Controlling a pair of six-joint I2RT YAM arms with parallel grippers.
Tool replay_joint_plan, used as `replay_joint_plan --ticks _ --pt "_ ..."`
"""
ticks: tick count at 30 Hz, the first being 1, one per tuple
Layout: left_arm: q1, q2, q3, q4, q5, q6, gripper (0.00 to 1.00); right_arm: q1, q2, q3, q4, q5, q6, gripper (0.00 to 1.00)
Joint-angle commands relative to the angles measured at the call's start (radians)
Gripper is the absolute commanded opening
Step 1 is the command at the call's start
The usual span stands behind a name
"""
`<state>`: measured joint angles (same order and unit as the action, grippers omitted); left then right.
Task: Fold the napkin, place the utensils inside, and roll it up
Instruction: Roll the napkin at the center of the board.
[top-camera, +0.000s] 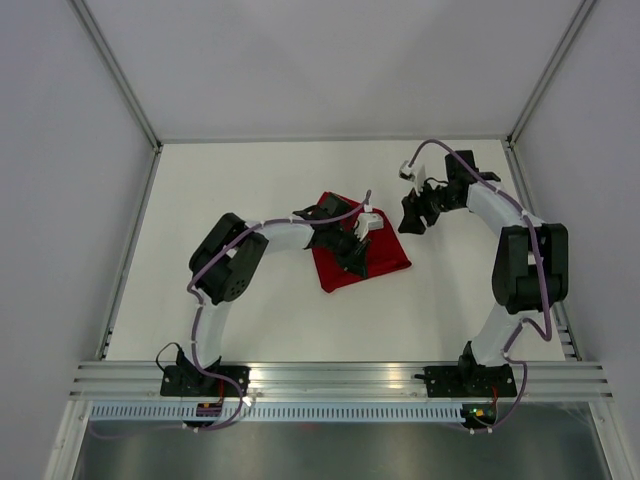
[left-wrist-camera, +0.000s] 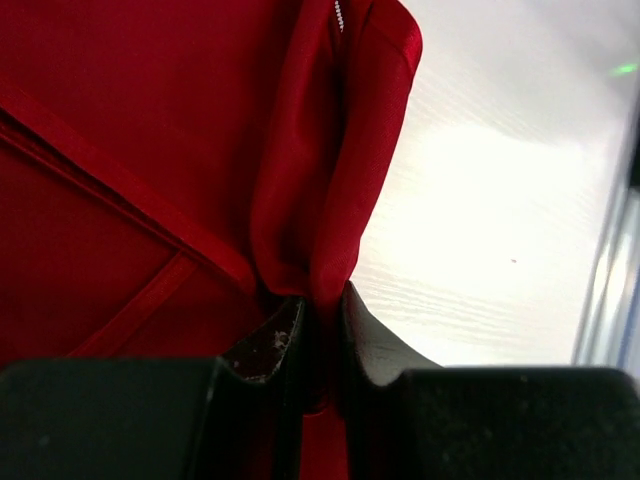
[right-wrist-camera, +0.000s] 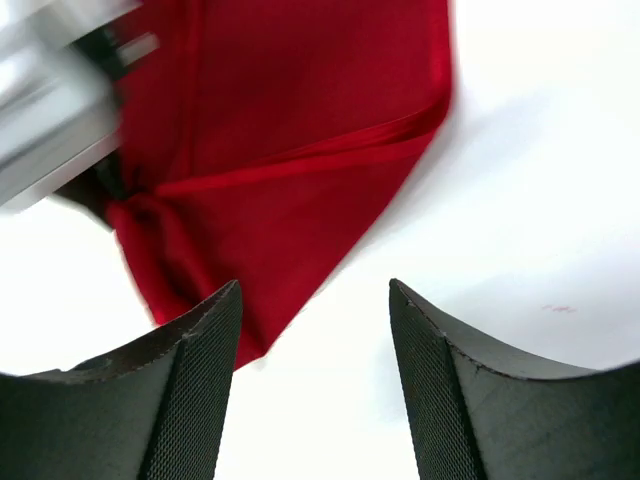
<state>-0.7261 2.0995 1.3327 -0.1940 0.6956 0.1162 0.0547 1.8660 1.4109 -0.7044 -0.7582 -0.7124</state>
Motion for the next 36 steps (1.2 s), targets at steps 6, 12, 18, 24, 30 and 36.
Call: replay_joint_plan --ticks 6,12,18,24,30,36 --pt "0.045 0.177 0.097 -0.364 0.140 -0.029 0.02 0.019 -0.297 -0.335 0.149 -0.095 -0.332 0.71" --pt "0.068 0.208 0.152 -0.415 0.171 -0.035 0.02 0.112 -0.410 -0.461 0.164 -0.052 -0.430 0.75" --pt "0.076 0.238 0.178 -0.432 0.180 -0.036 0.02 0.299 -0.495 -0.625 0.360 0.097 -0.394 0.76" --pt "0.079 0.260 0.184 -0.440 0.183 -0.036 0.02 0.436 -0.485 -0.687 0.453 0.181 -0.387 0.77" --pt "0.080 0.263 0.183 -0.443 0.179 -0.036 0.02 0.504 -0.438 -0.693 0.491 0.230 -0.389 0.77" --pt "0.083 0.261 0.183 -0.444 0.177 -0.032 0.02 0.537 -0.386 -0.681 0.485 0.246 -0.392 0.69"
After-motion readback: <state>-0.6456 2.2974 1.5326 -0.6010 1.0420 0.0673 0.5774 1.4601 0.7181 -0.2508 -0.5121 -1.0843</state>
